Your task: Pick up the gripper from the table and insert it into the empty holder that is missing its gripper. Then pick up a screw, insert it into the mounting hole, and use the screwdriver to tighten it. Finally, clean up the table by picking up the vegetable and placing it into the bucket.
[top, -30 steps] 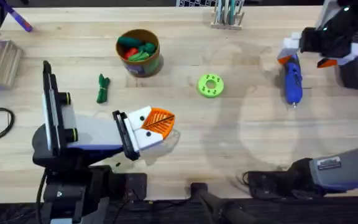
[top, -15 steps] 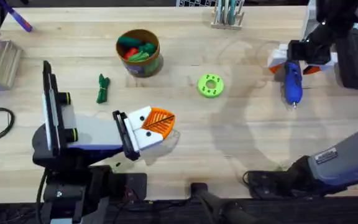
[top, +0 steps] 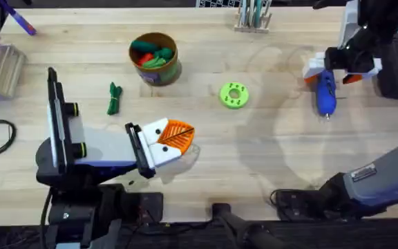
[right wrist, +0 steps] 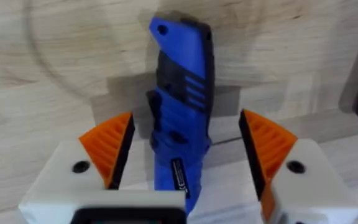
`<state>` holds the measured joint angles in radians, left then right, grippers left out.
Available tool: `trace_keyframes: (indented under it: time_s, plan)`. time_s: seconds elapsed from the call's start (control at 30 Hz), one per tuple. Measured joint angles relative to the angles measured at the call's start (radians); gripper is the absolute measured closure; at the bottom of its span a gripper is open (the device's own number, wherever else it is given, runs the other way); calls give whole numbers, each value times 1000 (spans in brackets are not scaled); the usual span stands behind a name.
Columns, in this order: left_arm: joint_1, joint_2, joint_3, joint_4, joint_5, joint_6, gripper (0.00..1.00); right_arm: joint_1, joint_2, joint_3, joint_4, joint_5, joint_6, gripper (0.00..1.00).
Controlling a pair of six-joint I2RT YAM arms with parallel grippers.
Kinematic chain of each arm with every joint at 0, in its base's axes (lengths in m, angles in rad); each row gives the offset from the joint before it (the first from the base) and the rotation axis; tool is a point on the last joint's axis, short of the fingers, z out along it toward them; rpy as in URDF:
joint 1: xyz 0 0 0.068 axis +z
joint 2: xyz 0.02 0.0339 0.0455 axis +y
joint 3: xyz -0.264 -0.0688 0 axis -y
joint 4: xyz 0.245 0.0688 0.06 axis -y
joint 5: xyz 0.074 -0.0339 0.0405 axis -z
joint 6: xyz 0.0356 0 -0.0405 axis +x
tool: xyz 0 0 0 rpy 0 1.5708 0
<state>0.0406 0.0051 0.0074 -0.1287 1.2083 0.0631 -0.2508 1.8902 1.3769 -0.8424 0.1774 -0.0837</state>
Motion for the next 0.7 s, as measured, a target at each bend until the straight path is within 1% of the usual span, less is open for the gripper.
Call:
trace_keyframes:
  time_s: [0.2,0.7]
  plan:
    - [0,0,0,0,0,0,996,0,45,7,23,-35,7,10]
    - [0,0,0,0,0,0,996,-10,52,12,26,-81,36,14]
